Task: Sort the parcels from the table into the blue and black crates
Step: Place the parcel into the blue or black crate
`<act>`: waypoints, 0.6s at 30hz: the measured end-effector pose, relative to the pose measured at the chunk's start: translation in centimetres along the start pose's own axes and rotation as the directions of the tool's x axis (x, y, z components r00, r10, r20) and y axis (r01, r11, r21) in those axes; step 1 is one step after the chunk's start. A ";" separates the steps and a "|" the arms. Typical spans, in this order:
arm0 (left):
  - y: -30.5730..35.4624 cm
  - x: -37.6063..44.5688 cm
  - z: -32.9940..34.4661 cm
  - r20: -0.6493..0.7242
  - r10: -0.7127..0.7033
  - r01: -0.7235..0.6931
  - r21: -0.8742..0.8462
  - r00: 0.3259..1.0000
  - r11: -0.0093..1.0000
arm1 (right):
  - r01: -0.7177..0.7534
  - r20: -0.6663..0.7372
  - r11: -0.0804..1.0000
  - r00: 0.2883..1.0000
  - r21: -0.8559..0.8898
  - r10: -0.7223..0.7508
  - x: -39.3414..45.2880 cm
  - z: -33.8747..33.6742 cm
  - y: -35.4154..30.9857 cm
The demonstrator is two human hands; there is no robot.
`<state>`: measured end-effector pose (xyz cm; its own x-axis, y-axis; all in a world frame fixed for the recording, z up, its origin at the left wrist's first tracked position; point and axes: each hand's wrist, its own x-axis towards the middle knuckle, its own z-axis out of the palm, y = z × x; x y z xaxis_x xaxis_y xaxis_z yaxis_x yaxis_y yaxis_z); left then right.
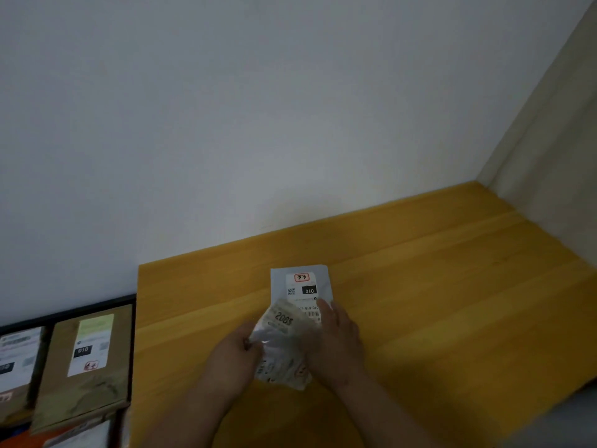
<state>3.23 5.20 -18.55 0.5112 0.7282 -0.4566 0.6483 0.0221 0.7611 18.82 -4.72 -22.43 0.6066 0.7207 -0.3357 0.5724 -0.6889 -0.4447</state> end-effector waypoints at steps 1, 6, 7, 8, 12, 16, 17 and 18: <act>0.4 -0.4 -0.5 0.024 0.037 -0.038 0.031 0.999 0.999 | 0.019 0.000 0.999 1.000 -0.048 -0.019 -0.4 -0.3 -0.5; 0.7 -2.7 -2.9 -0.142 0.177 -0.177 0.010 0.974 0.984 | 0.053 0.078 0.998 0.995 0.024 -0.055 -3.6 -0.9 -3.4; 0.4 -3.1 -3.6 -0.207 0.134 -0.156 -0.093 0.969 0.983 | 0.049 0.078 0.993 0.995 0.103 -0.057 -4.4 -0.9 -4.0; -0.1 -3.5 -4.3 -0.247 0.064 -0.118 -0.212 0.967 0.970 | 0.049 0.067 0.981 0.996 0.188 -0.063 -5.1 -0.7 -4.6; -2.8 -5.2 -6.8 -0.082 -0.172 0.099 -0.551 0.982 0.828 | -0.056 0.095 0.752 0.995 0.657 -0.008 -8.4 0.1 -7.4; -5.4 -7.7 -8.3 0.112 -0.167 0.201 -0.580 0.980 0.790 | -0.091 0.107 0.608 0.994 0.789 0.010 -10.3 1.6 -10.0; -6.1 -8.1 -8.6 0.109 -0.170 0.201 -0.593 0.979 0.780 | -0.082 0.100 0.586 0.995 0.806 0.001 -10.7 2.0 -10.5; -6.8 -8.4 -9.1 0.099 -0.172 0.196 -0.612 0.980 0.766 | -0.073 0.093 0.560 0.996 0.825 -0.008 -11.2 2.4 -11.0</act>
<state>-10.61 5.14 -15.71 0.4449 0.6422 -0.6242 0.2512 0.5795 0.7753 4.40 -4.99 -15.81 0.5483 0.7299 -0.4082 -0.1793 -0.3741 -0.9099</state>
